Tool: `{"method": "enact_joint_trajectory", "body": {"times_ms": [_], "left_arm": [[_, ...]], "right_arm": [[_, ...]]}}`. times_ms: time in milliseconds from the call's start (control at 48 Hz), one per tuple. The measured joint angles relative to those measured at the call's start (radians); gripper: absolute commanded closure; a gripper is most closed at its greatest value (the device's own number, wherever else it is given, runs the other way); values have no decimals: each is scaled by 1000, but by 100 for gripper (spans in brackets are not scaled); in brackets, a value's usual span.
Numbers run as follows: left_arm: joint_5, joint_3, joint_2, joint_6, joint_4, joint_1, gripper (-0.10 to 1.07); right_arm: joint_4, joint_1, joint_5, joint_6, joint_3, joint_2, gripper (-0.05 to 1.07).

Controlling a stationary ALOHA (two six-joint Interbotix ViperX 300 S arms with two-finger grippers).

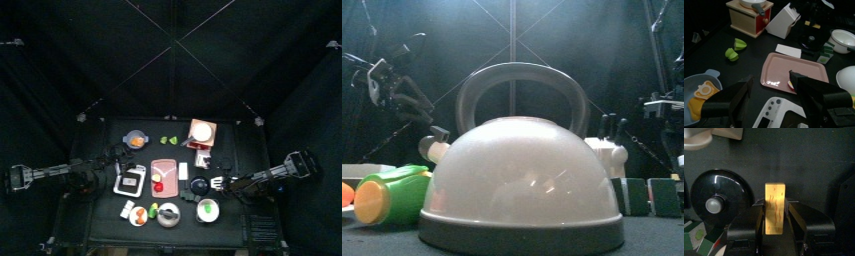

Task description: Hand over egg block

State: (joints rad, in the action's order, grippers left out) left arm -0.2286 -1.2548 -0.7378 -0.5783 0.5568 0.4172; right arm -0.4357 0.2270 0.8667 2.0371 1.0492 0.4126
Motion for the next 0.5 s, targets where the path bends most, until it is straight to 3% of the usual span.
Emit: {"method": "enact_joint_trajectory", "body": {"times_ms": [229, 500], "left_arm": [[-18, 0, -2, 3, 14, -21, 4], [-84, 0, -2, 3, 74, -92, 5]], "right_arm": [[-75, 38, 34, -55, -54, 34, 43], [-109, 117, 69, -241, -153, 63, 43]]}}
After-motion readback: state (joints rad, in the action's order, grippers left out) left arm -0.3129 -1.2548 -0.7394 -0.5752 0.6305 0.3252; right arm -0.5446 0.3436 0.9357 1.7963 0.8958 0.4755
